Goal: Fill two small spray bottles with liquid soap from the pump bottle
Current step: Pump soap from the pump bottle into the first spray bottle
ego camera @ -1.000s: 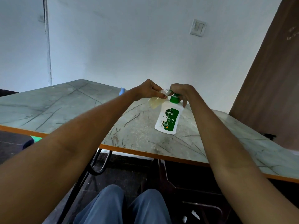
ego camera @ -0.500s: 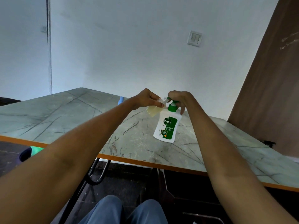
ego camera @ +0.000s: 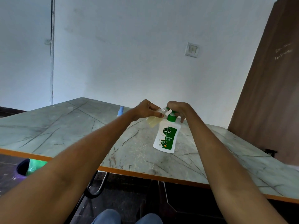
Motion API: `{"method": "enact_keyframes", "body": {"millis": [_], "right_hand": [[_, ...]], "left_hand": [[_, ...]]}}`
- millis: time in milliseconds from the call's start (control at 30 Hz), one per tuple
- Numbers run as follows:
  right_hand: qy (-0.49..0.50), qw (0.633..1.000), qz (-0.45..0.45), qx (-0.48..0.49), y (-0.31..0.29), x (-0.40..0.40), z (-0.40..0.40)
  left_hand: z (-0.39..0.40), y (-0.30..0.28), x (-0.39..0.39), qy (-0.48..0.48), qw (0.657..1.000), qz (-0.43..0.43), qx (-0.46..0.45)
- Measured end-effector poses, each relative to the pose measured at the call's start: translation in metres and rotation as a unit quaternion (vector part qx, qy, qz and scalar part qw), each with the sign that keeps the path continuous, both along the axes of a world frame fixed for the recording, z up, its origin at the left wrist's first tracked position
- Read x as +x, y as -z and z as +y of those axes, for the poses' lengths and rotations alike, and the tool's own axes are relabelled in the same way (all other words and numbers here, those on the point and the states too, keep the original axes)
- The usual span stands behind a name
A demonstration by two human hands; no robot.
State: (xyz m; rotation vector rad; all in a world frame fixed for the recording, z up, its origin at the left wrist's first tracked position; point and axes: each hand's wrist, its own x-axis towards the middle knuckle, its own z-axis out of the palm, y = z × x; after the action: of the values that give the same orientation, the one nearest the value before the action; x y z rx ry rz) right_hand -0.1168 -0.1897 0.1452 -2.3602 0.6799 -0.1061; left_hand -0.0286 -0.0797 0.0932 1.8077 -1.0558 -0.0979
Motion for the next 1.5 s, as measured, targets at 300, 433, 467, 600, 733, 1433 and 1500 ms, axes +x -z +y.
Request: {"method": "enact_keyframes", "body": {"millis": [300, 433, 467, 600, 733, 1433, 1500], "right_hand": [[0.009, 1.000, 0.009, 0.008, 0.003, -0.003, 0.000], [0.002, 1.000, 0.004, 0.009, -0.001, -0.003, 0.001], [-0.002, 1.000, 0.006, 0.005, -0.002, -0.004, 0.002], [-0.002, 1.000, 0.006, 0.008, -0.003, -0.007, 0.005], [-0.005, 1.000, 0.003, 0.014, 0.001, -0.004, -0.001], [0.004, 1.000, -0.001, 0.008, 0.005, 0.003, -0.008], [0.003, 1.000, -0.002, 0.008, 0.006, 0.003, -0.007]], "left_hand": [[-0.003, -0.001, -0.001, -0.004, 1.000, -0.003, 0.000], [-0.002, -0.003, -0.003, -0.007, 1.000, -0.008, 0.006], [-0.002, -0.004, -0.003, -0.006, 1.000, -0.007, 0.003], [-0.002, -0.006, -0.005, 0.002, 1.000, -0.003, -0.004], [-0.001, -0.004, -0.002, 0.001, 1.000, -0.008, -0.001], [-0.001, -0.002, 0.000, 0.002, 1.000, -0.006, 0.001], [-0.001, -0.001, 0.000, 0.005, 1.000, -0.001, -0.001]]}}
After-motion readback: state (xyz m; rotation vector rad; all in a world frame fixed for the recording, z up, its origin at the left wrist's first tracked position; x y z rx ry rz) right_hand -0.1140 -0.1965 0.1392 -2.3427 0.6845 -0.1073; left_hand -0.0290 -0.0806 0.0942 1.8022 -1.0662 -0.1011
